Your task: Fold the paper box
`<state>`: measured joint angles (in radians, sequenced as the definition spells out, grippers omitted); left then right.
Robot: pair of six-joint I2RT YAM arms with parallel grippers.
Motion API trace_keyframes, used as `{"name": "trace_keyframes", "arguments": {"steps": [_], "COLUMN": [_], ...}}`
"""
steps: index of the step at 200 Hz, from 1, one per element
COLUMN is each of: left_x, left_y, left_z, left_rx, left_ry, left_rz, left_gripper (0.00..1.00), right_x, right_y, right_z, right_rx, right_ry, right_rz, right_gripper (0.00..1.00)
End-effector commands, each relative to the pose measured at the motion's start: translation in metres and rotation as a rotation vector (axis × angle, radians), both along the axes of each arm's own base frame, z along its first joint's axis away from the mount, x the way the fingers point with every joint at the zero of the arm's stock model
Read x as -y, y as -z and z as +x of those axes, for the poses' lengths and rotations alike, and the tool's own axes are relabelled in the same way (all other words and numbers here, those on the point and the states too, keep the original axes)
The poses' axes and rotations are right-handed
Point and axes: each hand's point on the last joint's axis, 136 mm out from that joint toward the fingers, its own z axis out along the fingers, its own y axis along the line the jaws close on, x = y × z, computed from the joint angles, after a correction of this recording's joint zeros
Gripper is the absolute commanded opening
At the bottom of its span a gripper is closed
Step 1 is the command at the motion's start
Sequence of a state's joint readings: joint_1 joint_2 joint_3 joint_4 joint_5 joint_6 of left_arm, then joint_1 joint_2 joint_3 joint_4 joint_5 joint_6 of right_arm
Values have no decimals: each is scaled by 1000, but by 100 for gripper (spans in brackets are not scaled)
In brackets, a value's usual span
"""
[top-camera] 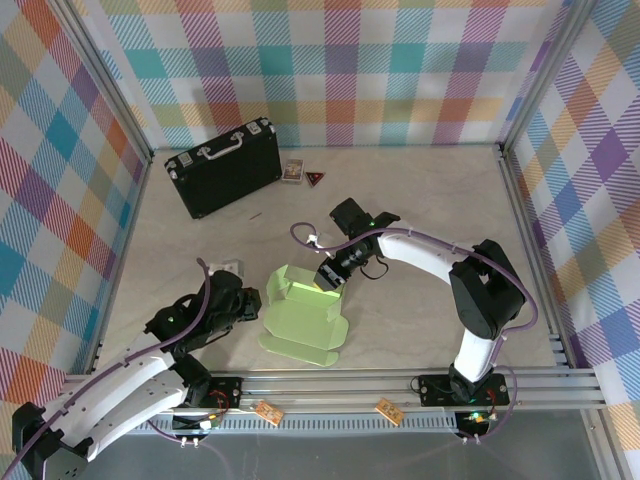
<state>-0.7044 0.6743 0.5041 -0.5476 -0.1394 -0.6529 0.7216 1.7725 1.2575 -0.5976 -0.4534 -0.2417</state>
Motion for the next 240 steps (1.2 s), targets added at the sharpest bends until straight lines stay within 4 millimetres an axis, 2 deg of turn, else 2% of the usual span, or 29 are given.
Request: {"name": "trace_keyframes", "arguments": {"steps": [1,29,64,111,141,240], "left_x": [4,14,5,10,22,-4], "left_y": [17,36,65,76,84,121], "left_z": [-10,-18,-17,-6,-3,-8], "left_rx": [-74,-128,-185,-174,-190,-285], "left_ry": [-7,46,-15,-51,-33,-127], "left_rz": [-44,-69,-7,-24,-64,79], "left_gripper": [6,6,4,2,2,0], "right_x": [6,6,7,7,7,8], "right_y": [16,14,15,15,15,16], "right_z": [-4,-5,-6,-6,-6,-8], "right_rx": [-6,-5,-8,-9,-10,-19], "right_ry": [-12,-13,-13,-14,-15,-17], "right_rz": [-48,-48,-51,-52,-51,-54], "right_gripper": [42,42,42,42,42,42]}}
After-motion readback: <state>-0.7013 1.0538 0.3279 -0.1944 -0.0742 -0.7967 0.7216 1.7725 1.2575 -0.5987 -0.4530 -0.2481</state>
